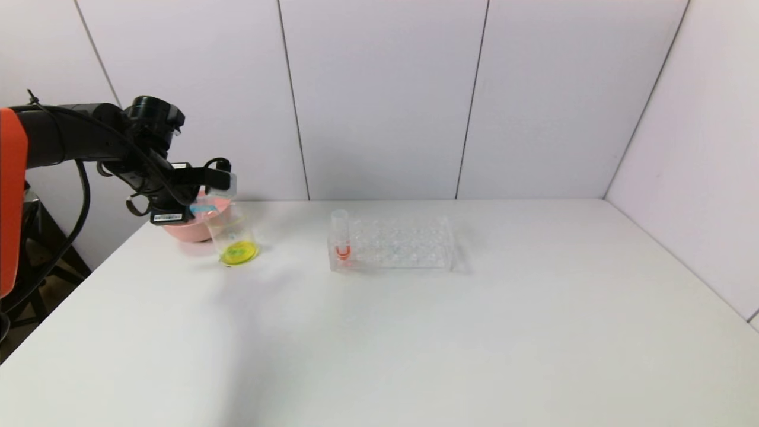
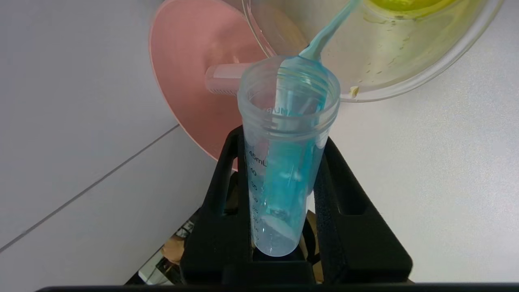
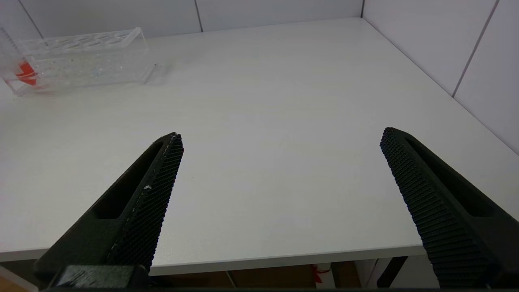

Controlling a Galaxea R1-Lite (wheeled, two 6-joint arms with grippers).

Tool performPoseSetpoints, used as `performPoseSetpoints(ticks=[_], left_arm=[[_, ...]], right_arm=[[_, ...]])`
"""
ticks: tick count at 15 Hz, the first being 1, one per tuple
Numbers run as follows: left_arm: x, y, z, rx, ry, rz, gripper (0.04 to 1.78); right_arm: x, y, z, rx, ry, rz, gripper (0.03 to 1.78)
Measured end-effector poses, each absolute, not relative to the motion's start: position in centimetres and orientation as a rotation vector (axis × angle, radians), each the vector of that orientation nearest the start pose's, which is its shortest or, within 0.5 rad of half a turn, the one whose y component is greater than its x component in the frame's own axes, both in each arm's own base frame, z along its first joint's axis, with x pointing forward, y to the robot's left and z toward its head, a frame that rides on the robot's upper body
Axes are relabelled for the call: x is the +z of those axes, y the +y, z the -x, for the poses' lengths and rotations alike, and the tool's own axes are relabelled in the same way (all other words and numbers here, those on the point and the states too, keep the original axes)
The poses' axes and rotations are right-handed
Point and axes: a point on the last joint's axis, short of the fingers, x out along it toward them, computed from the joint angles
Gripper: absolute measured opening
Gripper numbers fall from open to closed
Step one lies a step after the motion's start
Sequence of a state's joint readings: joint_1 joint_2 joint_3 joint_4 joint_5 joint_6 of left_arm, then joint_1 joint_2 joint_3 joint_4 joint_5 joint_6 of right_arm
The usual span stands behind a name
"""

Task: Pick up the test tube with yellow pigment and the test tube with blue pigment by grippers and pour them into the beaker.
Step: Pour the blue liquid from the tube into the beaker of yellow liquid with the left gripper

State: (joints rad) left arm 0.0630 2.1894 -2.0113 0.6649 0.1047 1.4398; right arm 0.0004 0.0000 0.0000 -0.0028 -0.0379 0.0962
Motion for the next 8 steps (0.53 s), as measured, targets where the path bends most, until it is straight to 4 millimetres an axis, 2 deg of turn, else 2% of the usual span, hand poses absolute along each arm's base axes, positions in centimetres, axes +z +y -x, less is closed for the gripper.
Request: performPoseSetpoints(ticks=[8], left_arm=[[21.26, 2.62, -42.5, -0.475, 0.813, -1.37, 0.46]], right_arm=[[7.58, -0.09, 2.28, -0.038, -0.005, -0.096, 1.77]])
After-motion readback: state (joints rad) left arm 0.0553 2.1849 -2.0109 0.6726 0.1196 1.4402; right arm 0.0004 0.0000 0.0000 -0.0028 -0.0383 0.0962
